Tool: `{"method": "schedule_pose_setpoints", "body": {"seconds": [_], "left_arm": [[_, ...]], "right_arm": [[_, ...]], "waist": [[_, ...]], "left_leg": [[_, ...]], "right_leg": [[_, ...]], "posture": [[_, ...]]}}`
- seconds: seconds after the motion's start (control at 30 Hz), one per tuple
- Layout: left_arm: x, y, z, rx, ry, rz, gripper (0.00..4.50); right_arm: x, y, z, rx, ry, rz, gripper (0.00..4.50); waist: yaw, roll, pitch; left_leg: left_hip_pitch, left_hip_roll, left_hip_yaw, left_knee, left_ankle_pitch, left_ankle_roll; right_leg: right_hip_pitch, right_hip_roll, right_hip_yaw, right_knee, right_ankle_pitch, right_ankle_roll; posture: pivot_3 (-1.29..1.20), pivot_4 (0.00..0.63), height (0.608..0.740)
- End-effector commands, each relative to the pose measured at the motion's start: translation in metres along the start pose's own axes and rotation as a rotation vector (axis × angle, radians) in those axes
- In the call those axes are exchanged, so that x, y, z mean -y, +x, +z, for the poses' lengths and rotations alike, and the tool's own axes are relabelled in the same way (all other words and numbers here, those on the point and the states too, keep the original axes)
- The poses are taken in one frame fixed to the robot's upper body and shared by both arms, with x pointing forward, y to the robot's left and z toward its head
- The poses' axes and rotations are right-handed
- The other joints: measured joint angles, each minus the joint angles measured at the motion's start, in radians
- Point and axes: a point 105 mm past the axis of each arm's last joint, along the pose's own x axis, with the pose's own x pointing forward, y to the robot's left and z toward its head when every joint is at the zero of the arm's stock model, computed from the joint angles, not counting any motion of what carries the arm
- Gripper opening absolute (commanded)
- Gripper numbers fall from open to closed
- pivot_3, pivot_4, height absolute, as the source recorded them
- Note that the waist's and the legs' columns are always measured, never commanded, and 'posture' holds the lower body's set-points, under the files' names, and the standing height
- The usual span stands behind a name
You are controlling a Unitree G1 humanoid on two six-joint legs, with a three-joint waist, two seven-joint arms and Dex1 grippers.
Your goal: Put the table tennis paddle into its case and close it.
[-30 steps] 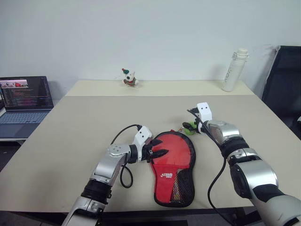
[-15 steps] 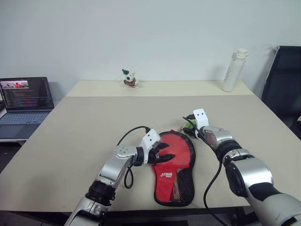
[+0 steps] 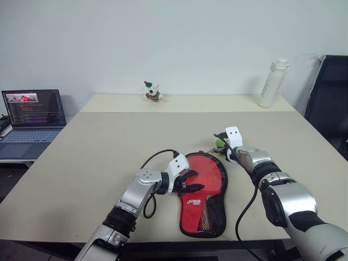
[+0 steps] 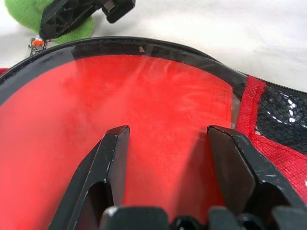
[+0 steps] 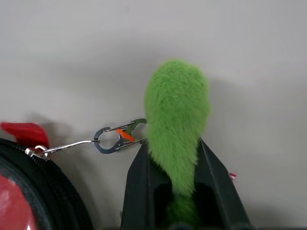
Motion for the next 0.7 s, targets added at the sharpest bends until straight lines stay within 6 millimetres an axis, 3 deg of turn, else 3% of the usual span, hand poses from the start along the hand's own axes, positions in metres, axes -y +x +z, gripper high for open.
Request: {"method": "schedule_pose_setpoints", "body": {"seconds": [0.03, 0.23, 0.5, 0.7], "left_arm": [[0.000, -0.001, -0.014, -0.042, -0.026, 0.000, 2.82], [0.000, 0.009, -0.014, -0.055, -0.029, -0.015, 2.82], [-0.003, 0.027, -0.015, -0.104, 0.005, -0.045, 2.82], [0.000, 0.036, -0.017, -0.121, 0.008, -0.071, 2.82]], "right_arm": [[0.033, -0.015, 0.005, 0.001, -0.018, -0.061, 0.03], [0.054, -0.032, -0.005, -0.045, -0.017, -0.067, 0.03], [0.049, -0.064, -0.028, -0.097, -0.020, -0.024, 0.03], [0.054, -0.089, -0.032, -0.116, -0.034, -0.039, 0.03]], "waist": [[0.002, 0.000, 0.000], [0.010, 0.002, -0.001], [0.033, 0.003, -0.002], [0.033, 0.004, -0.003]], "left_leg": [[0.000, 0.000, 0.000, 0.000, 0.000, 0.000], [0.000, -0.001, 0.000, 0.000, 0.000, 0.001], [0.000, -0.002, -0.001, 0.001, 0.001, 0.001], [0.000, -0.002, -0.001, 0.000, 0.000, 0.001]], "right_leg": [[0.000, 0.000, 0.000, 0.000, 0.000, 0.000], [0.001, -0.001, 0.000, 0.000, 0.000, 0.000], [0.002, -0.001, -0.001, -0.001, 0.000, 0.001], [0.002, -0.001, -0.001, -0.001, 0.000, 0.001]], "posture": [[0.00, 0.150, 0.740], [0.00, 0.150, 0.740], [0.00, 0.150, 0.740], [0.00, 0.150, 0.740]]}}
